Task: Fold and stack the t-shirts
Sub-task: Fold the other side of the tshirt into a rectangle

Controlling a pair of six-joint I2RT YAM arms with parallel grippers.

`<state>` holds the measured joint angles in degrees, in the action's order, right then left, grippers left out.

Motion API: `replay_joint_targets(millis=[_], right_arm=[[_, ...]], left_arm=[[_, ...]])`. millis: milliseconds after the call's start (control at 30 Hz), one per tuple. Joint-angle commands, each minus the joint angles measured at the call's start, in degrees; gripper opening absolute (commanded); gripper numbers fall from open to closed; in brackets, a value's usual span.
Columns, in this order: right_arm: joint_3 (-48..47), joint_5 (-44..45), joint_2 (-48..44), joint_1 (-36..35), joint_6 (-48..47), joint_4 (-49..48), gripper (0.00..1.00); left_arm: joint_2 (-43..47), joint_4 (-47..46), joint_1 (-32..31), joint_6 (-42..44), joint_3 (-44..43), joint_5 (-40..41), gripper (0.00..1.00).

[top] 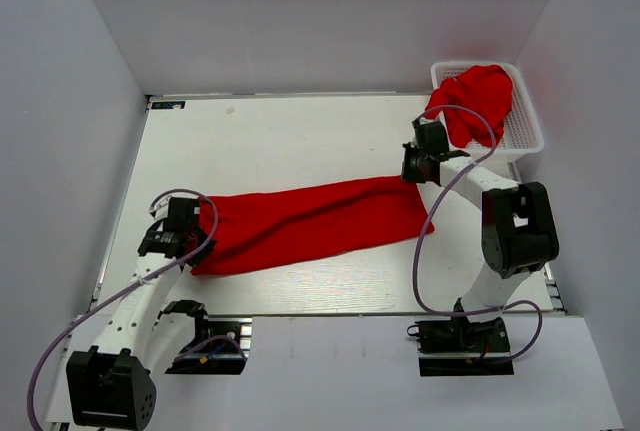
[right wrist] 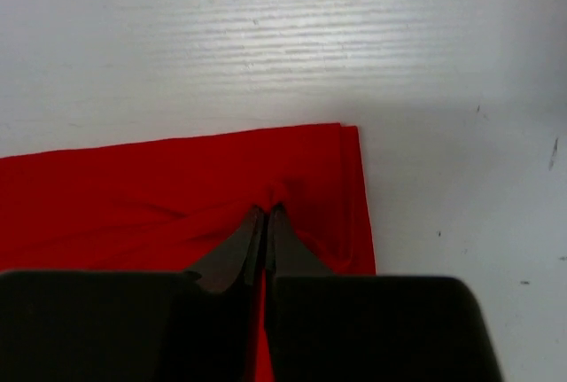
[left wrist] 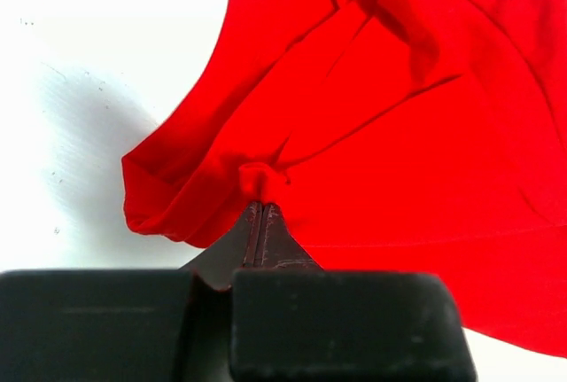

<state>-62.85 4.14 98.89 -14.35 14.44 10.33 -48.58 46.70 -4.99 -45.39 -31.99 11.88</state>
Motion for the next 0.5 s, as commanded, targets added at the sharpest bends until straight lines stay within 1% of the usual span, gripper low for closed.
replay_joint_targets(millis=[0, 33, 67, 100, 133, 167, 200, 233, 300, 367, 467], right_arm=[[1.8, 3.0, -3.5, 0.5, 1.3, -0.1, 0.02], [1.9, 2.9, -3.7, 0.4, 2.3, 0.9, 0.08], [2.0, 3.9, -3.7, 0.5, 2.6, 2.9, 0.14], [2.1, 5.7, -4.0, 0.6, 2.9, 3.7, 0.17], [2.4, 6.9, -4.8, 0.6, 4.2, 4.6, 0.24], [2.5, 8.8, -5.3, 0.6, 4.8, 8.0, 0.41], [2.6, 11.1, -5.8, 0.7, 5.7, 9.3, 0.77], [2.6, 12.5, -6.9, 0.6, 6.0, 10.9, 0.90], [2.5, 15.7, -8.9, 0.5, 7.0, 13.5, 0.90], [1.4, 16.0, -9.8, 0.6, 6.6, 14.9, 0.90], [-0.1, 12.2, -10.2, 0.4, 4.3, 13.8, 0.90]], left_arm=[[-1.4, 1.9, 0.3, -0.4, -1.9, 2.0, 0.02], [-1.4, 2.7, 0.3, -1.1, -2.6, 2.5, 0.08], [-2.2, 3.5, 0.3, -1.1, -3.7, 2.5, 0.17], [-2.7, 4.6, 0.3, -1.7, -3.7, 3.1, 0.28], [-2.8, 5.2, 0.3, -1.7, -4.7, 3.1, 0.39], [-2.8, 5.9, 0.3, -1.7, -6.2, 3.9, 0.50], [-2.8, 7.4, 0.3, -1.7, -7.0, 4.6, 0.70], [-2.8, 8.0, 0.3, -1.7, -7.9, 5.9, 1.00], [-2.8, 8.5, 0.9, -1.7, -10.3, 6.5, 1.00], [-2.8, 7.1, 0.9, -1.7, -10.8, 7.0, 1.00], [-3.9, 1.1, 0.9, 1.3, -10.8, 5.5, 1.00]])
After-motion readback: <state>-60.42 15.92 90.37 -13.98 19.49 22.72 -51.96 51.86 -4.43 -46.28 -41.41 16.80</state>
